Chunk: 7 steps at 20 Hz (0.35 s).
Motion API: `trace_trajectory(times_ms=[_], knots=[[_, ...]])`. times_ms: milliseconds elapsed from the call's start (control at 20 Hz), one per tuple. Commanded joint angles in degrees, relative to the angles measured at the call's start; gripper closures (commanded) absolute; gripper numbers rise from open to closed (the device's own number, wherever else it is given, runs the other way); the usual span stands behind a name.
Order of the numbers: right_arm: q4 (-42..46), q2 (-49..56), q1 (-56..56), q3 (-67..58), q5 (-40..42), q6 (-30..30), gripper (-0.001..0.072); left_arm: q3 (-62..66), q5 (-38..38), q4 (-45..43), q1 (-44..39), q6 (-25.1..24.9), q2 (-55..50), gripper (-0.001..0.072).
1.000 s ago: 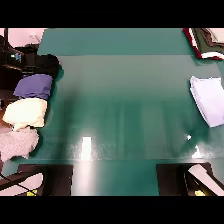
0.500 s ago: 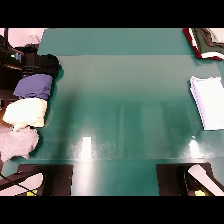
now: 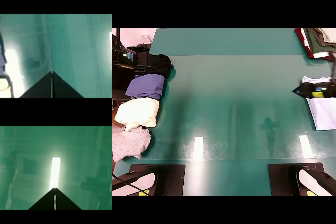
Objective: Fold the shirts.
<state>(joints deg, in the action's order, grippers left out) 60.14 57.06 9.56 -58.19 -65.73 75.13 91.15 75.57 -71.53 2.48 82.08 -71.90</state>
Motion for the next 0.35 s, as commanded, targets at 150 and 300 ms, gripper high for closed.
trace_trajectory(times_ms=[150, 300], knots=[[-0.17, 0.00, -12.87, -0.09, 1.73, 0.04, 0.0693, -0.02, -0.31, 0.02, 0.00, 0.04, -0.04, 0.0680], [-0.20, -0.02, -13.00, -0.09, 1.68, 0.07, 0.0693, -0.02, -0.31, 0.02, 0.00, 0.04, -0.04, 0.0680]])
